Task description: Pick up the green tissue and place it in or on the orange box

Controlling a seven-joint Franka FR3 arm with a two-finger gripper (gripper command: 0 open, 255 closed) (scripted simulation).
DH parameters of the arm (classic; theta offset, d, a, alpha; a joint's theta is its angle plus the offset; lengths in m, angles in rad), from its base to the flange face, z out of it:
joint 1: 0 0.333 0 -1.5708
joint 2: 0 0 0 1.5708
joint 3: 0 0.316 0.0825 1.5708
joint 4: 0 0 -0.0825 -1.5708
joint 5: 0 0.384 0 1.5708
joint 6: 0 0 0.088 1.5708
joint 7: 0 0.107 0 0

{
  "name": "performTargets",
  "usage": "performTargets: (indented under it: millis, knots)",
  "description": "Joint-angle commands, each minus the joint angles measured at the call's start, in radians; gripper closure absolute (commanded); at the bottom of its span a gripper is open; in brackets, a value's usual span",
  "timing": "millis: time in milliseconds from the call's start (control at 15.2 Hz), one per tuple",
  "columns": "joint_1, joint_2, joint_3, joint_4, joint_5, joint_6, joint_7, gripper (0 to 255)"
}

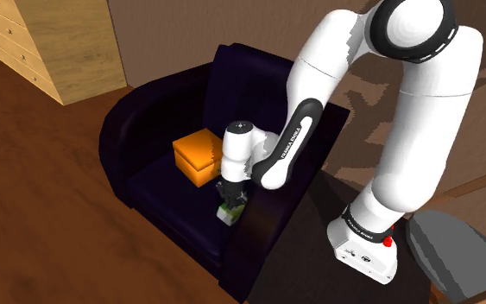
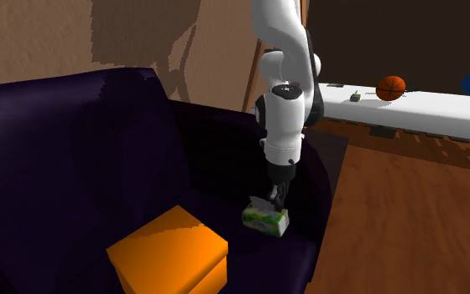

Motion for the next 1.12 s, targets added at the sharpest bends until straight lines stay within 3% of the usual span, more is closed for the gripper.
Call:
performTargets:
  millis: [0, 594, 1056]
  knots:
    - [-0.022, -0.028, 0.034, -0.018, 0.033, -0.063, -0.023, 255]
    - [-0.145, -0.194, 0.207, -0.05, 0.265, -0.172, -0.189, 255]
    - [-0.175, -0.338, 0.275, -0.054, 0.465, -0.276, -0.33, 255]
